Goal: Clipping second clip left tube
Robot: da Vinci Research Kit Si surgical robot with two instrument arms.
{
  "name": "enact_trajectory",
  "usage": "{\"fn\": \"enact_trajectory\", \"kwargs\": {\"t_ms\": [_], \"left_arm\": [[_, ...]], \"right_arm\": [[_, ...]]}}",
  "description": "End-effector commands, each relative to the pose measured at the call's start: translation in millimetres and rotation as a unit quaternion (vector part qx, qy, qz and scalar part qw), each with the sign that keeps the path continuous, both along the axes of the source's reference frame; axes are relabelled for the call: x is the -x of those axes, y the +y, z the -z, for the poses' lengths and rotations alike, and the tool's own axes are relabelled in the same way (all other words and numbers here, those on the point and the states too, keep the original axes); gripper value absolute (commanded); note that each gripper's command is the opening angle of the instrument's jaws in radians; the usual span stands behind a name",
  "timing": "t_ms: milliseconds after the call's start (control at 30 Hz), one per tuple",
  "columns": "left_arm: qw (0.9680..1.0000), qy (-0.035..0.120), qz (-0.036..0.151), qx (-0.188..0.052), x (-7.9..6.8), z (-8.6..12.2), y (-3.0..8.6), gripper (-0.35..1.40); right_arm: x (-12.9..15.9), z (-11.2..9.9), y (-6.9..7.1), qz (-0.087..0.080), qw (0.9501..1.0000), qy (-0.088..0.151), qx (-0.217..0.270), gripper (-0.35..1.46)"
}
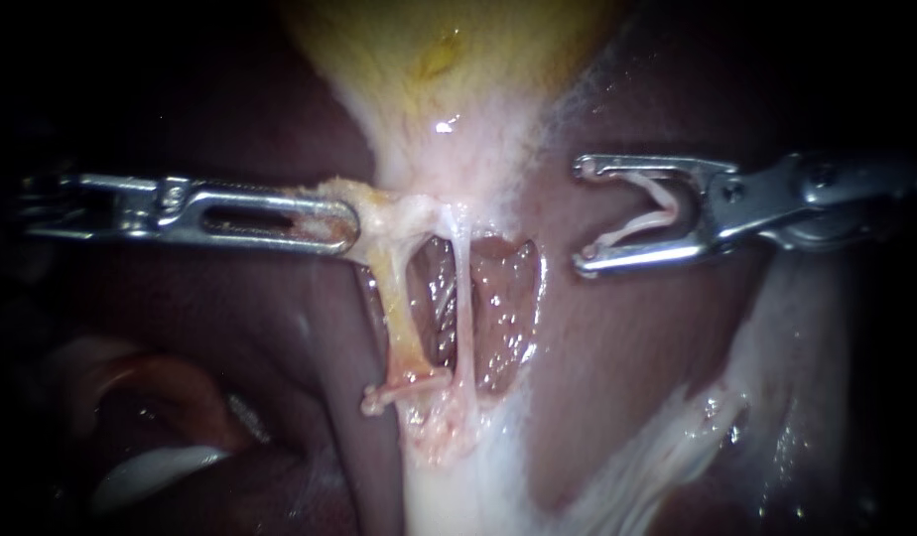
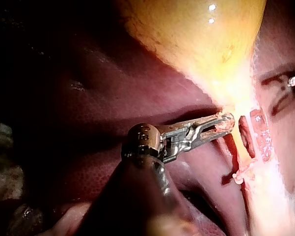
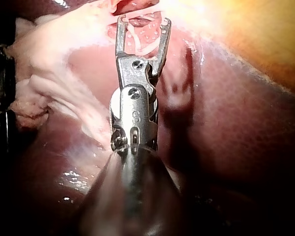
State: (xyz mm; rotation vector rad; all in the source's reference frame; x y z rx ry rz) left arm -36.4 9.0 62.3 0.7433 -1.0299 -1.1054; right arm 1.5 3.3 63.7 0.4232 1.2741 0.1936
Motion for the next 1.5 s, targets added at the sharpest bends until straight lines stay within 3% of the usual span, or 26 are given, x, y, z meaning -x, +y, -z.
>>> {"fn": "enact_trajectory", "kwargs": {"t_ms": [33, 533, 800, 1233, 1500], "left_arm": [[1.0000, 0.000, 0.000, 0.000, 0.0, 0.0, 0.0, -0.35], [1.0000, 0.001, 0.001, 0.000, 0.1, 0.1, -0.2, -0.35], [1.0000, 0.001, 0.002, 0.000, 0.2, 0.4, -0.4, -0.35], [1.0000, 0.002, 0.002, 0.000, 0.3, 0.5, -0.4, -0.35], [1.0000, 0.002, 0.003, 0.000, 0.6, 0.5, -0.4, -0.35]], "right_arm": [[-0.5, -0.3, -0.4, 0.003, 1.0000, -0.001, -0.002, 0.49], [-8.1, -6.1, -6.6, 0.031, 0.9986, -0.009, -0.041, 0.49], [-10.4, -8.6, -8.2, 0.036, 0.9978, -0.013, -0.054, 0.49], [-13.2, -10.2, -10.1, 0.054, 0.9956, -0.010, -0.075, 0.49], [-15.0, -10.1, -10.6, 0.055, 0.9919, 0.016, -0.113, 0.46]]}}
